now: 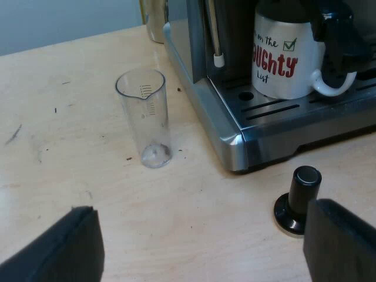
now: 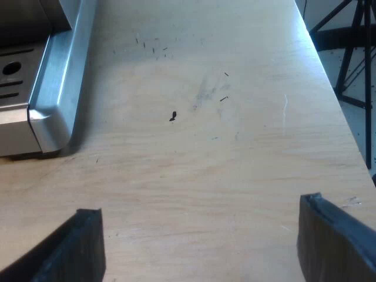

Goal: Remove mug from coffee machine

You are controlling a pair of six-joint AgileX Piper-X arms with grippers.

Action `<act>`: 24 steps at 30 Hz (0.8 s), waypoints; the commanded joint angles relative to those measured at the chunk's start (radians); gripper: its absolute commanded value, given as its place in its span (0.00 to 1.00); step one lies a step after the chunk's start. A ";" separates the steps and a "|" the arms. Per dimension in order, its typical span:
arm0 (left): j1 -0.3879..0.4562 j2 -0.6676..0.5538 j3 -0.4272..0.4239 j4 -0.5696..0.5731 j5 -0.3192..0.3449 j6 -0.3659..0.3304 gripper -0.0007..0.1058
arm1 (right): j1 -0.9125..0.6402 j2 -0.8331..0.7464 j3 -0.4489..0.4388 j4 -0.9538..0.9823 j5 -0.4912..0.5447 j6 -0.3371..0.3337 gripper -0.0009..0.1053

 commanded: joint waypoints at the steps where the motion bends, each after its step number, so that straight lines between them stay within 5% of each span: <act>1: -0.006 -0.038 -0.009 0.000 0.004 0.000 0.68 | 0.001 -0.047 -0.006 -0.006 -0.003 -0.003 0.65; 16: -0.007 0.063 -0.063 0.041 0.057 -0.020 0.68 | 0.063 0.071 -0.132 -0.007 -0.085 -0.025 0.65; 24: -0.104 0.151 -0.081 0.009 0.047 -0.007 0.68 | 0.203 0.167 -0.222 -0.007 -0.085 -0.091 0.65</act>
